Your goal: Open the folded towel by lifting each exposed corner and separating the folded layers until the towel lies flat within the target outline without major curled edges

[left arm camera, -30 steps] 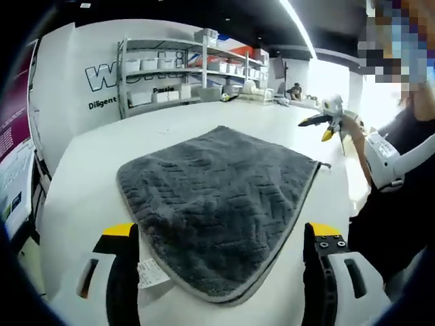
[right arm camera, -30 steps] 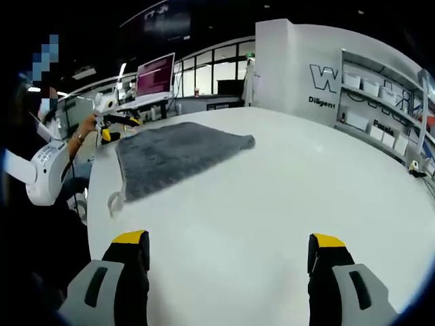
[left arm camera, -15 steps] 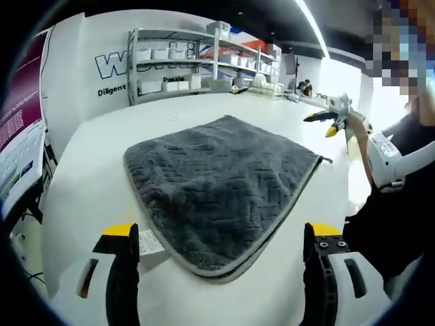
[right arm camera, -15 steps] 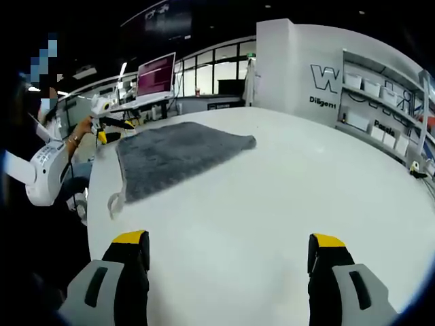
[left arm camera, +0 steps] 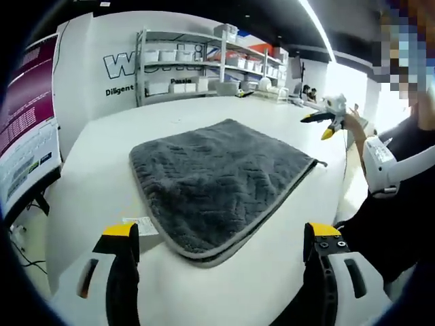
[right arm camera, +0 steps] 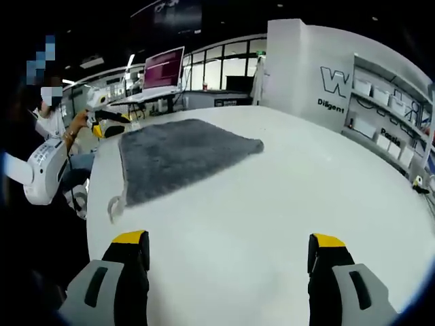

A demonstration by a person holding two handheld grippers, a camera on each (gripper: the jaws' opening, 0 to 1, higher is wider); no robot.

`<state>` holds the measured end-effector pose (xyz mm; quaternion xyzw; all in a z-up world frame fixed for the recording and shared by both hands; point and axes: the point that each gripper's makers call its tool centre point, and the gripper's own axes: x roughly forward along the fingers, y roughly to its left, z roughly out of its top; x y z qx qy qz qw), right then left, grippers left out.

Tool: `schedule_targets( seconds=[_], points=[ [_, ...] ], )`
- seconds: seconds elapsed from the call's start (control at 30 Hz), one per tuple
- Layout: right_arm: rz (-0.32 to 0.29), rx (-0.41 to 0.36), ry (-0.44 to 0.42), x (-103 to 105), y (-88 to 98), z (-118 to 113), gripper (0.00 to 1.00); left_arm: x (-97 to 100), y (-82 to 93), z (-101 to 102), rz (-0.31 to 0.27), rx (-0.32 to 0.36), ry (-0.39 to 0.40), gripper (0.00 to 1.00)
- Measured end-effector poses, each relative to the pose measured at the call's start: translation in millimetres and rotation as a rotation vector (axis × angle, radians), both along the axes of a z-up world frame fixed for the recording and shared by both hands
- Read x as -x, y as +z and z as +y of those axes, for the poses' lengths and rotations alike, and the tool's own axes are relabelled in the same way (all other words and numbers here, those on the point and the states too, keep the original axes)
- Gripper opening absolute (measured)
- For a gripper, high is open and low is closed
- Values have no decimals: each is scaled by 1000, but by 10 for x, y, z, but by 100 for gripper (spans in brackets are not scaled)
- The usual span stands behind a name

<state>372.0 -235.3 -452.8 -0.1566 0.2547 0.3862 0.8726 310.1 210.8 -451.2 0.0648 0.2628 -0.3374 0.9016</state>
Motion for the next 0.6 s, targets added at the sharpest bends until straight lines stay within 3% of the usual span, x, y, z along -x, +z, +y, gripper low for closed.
schedule_targets(
  seconds=[0.4, 0.6],
  points=[
    [-26, 30, 174, -309, 381, 640, 99, 46, 85, 46, -25, -17, -2, 99],
    [-10, 14, 302, -402, 397, 1217, 99, 98, 114, 9, -38, -3, -24, 99]
  ],
)
